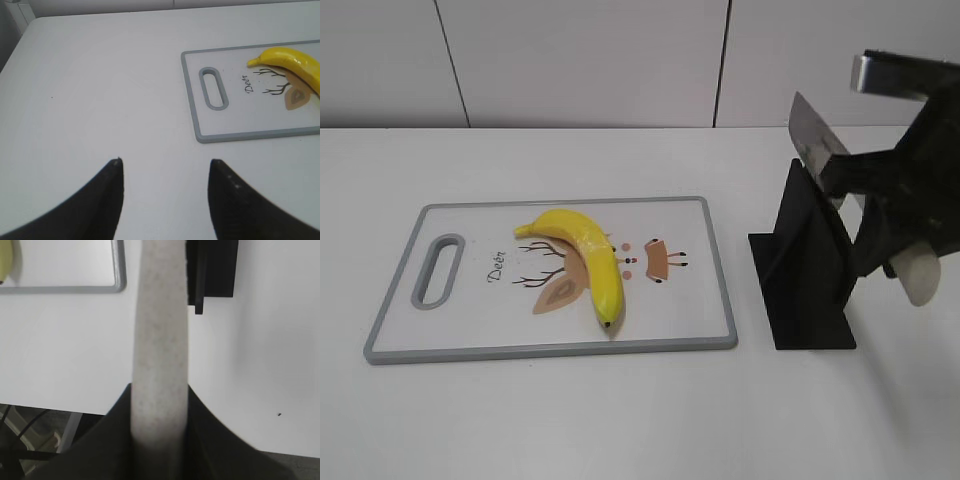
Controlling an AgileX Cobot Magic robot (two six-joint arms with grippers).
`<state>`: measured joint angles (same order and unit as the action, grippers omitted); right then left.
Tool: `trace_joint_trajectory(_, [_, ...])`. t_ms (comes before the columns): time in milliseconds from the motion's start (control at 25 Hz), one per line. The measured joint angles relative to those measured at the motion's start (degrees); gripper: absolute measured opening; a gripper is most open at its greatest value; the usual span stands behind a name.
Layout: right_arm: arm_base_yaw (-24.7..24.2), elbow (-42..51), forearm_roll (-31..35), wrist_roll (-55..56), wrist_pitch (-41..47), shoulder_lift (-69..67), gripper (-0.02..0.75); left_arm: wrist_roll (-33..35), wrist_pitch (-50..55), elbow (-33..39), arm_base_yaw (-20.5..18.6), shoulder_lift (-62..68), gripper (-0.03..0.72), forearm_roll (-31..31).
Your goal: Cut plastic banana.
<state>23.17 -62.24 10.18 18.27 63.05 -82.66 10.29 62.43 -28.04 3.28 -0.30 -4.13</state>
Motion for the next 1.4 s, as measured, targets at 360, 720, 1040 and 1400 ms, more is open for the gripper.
trace_joint_trajectory(360, [0.00, -13.06, -2.34, -3.71, 4.52, 2.79, 0.170, 0.00, 0.00, 0.00, 0.00, 0.00, 0.504, 0.00])
trace_joint_trajectory(720, [0.00, -20.80, -2.47, -25.36, 6.95, 0.72, 0.170, 0.46, -3.73, -1.17, 0.00, 0.15, 0.504, 0.00])
trace_joint_trajectory(1040, [0.00, -23.53, -2.73, -50.33, 6.65, -3.64, 0.170, 7.96, -12.72, -5.70, 0.00, 13.90, 0.504, -1.65])
trace_joint_trajectory(1400, [0.00, -25.96, -2.98, -75.85, 6.02, -13.31, 0.170, 34.81, -20.59, -15.04, 0.00, 40.39, 0.504, -14.94])
